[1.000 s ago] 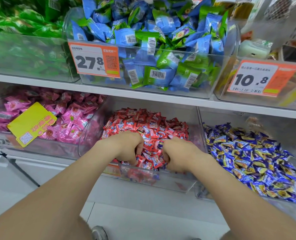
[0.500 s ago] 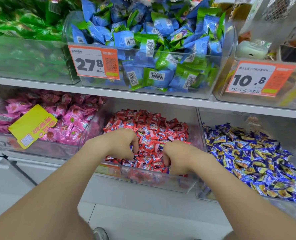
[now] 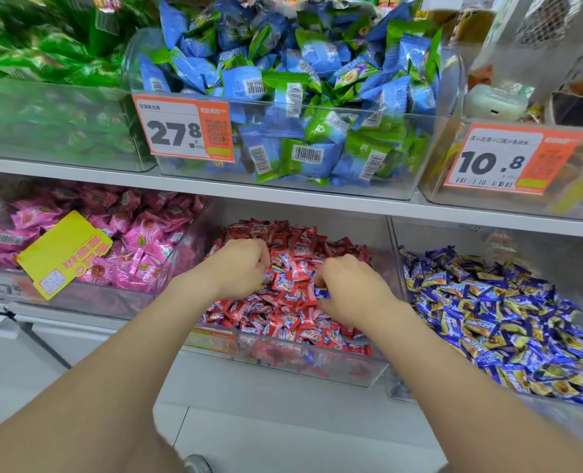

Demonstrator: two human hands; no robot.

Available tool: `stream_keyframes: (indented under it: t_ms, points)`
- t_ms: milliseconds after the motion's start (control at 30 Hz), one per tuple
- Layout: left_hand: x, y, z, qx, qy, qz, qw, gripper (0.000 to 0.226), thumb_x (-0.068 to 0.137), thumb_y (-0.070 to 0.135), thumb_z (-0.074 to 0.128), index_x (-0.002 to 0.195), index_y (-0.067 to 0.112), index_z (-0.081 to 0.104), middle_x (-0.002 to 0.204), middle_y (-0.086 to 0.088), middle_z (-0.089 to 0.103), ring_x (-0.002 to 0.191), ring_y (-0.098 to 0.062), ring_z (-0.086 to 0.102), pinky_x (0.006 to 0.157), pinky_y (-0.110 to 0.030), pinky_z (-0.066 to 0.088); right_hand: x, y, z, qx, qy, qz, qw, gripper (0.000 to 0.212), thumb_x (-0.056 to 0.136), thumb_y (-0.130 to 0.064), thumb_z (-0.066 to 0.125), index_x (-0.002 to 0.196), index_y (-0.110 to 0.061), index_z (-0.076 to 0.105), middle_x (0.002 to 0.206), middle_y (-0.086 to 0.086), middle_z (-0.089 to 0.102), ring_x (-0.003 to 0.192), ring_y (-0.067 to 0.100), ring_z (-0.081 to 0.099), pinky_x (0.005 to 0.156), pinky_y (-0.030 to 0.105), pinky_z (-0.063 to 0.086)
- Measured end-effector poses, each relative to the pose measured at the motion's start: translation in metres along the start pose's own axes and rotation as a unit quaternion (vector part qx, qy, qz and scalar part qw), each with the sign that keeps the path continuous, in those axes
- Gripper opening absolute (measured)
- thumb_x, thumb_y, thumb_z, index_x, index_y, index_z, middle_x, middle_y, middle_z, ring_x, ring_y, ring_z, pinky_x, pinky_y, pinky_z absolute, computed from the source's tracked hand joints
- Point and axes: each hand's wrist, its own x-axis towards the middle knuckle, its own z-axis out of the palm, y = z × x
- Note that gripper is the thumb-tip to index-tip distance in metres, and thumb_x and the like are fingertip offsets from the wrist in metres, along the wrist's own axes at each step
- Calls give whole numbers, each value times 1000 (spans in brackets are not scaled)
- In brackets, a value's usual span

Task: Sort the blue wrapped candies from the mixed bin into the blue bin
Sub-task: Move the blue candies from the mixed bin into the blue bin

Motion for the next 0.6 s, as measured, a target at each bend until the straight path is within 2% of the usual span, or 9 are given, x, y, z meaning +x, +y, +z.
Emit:
stream_keyframes:
  t_ms: [67, 167, 267, 333, 400, 467, 500, 533, 600]
  points:
    - [2, -1, 4, 43, -2, 25, 999, 18, 97, 18, 61, 114, 19, 66, 93, 7, 50, 93, -20, 51, 80, -29, 40, 5, -3, 2, -18, 4, 11, 1000, 21, 85, -22, 82, 101, -17, 71, 97, 8, 69, 86, 34, 68, 73, 43, 60]
    - [5, -5, 6, 97, -11, 38, 995, 35, 85, 37, 84, 114, 23, 70, 106, 4, 50, 100, -19, 52, 85, -29, 43, 8, -4, -1, -5, -14, 23, 1000, 17, 86, -15, 77, 101, -16, 68, 100, 7, 67, 85, 33, 67, 75, 42, 58]
    - [6, -8, 3, 96, -23, 18, 995, 58, 60, 55, 97, 101, 26, 68, 99, 7, 58, 94, -19, 59, 77, -33, 51, 7, 2, -8, 22, -38, 51, 998, 12, 82, -16, 73, 92, -18, 66, 95, 5, 64, 82, 31, 66, 78, 44, 61]
    - [5, -7, 2, 107, -33, 0, 994, 62, 52, 60, 98, 92, 27, 63, 91, 9, 60, 85, -18, 60, 69, -34, 52, 4, 6, -16, 50, -31, 70, 996, 9, 76, -19, 73, 83, -22, 68, 90, 2, 67, 81, 29, 68, 79, 43, 62]
    - [5, -6, 4, 115, -36, -7, 993, 58, 56, 58, 98, 89, 27, 62, 88, 8, 62, 81, -17, 61, 62, -31, 46, 2, 11, -24, 99, -17, 70, 992, 7, 74, -18, 71, 77, -24, 69, 80, -5, 68, 80, 24, 68, 79, 38, 61]
    - [4, -4, 5, 128, -33, -6, 991, 54, 60, 53, 98, 93, 26, 64, 89, 6, 61, 85, -19, 62, 63, -31, 44, -2, 12, -33, 141, -16, 62, 988, 13, 81, -18, 68, 90, -26, 72, 76, -11, 61, 78, 19, 63, 74, 26, 54]
    - [4, -3, 6, 132, -31, -6, 991, 52, 62, 49, 98, 95, 25, 65, 89, 5, 61, 89, -22, 62, 66, -32, 46, -4, 11, -36, 162, -16, 62, 985, 15, 85, -19, 65, 97, -23, 73, 76, -11, 59, 73, 16, 60, 66, 21, 50]
    - [3, -3, 8, 135, -30, -8, 990, 51, 64, 43, 98, 97, 23, 64, 89, 3, 60, 92, -24, 61, 69, -33, 48, -5, 8, -38, 187, -15, 64, 980, 13, 90, -20, 61, 93, -18, 73, 74, -8, 61, 64, 14, 57, 56, 17, 46]
    - [2, -5, 10, 142, -39, -13, 989, 47, 70, 32, 95, 99, 19, 60, 94, -1, 58, 93, -26, 59, 71, -35, 50, -5, 2, -39, 220, -4, 71, 973, 28, 96, -22, 52, 75, -6, 62, 65, 0, 58, 53, 17, 45, 45, 19, 38]
